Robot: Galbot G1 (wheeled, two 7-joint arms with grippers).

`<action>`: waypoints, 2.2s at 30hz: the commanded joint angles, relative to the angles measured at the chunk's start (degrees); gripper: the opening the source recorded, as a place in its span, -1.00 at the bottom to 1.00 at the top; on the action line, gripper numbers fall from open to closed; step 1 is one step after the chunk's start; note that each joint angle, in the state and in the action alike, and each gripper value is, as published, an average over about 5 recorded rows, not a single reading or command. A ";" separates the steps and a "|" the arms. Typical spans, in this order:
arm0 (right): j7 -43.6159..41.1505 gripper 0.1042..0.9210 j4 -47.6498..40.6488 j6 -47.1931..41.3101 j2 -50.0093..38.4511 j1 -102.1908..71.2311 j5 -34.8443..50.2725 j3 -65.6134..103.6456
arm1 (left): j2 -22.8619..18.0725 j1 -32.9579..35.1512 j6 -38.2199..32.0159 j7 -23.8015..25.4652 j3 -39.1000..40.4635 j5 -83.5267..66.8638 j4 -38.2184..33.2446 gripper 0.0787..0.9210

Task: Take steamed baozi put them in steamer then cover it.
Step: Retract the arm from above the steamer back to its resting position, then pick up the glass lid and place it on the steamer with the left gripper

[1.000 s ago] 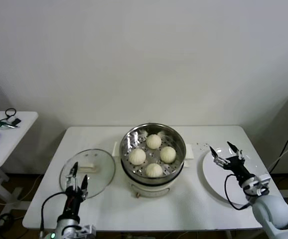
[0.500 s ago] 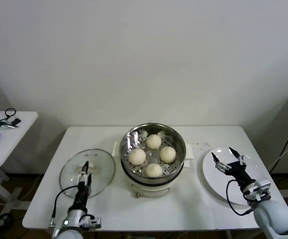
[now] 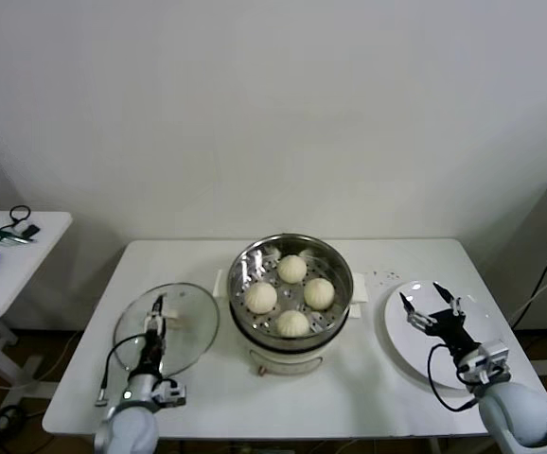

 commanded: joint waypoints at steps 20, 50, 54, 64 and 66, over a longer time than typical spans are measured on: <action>-0.52 0.76 -1.67 1.81 2.38 0.36 -4.88 -0.20 | -0.46 -8.29 -1.19 -1.85 -0.11 -2.25 10.48 0.41; -1.10 0.76 -3.80 2.57 -0.30 3.60 -4.30 -1.19 | 7.34 10.07 11.73 -1.33 -1.63 -10.04 -20.30 -0.83; -1.36 0.76 -4.50 2.94 -0.35 3.83 -4.27 -1.14 | 9.13 13.87 18.03 -1.15 -1.06 -9.46 -27.31 -0.83; -1.34 0.76 -5.86 3.22 -0.15 5.43 -4.57 -2.78 | 16.37 16.00 25.22 1.94 0.76 -12.27 -38.80 -0.83; -1.30 0.76 -6.07 3.13 -0.08 5.83 -4.70 -3.13 | 18.35 14.50 25.85 2.76 2.31 -12.15 -39.45 -0.83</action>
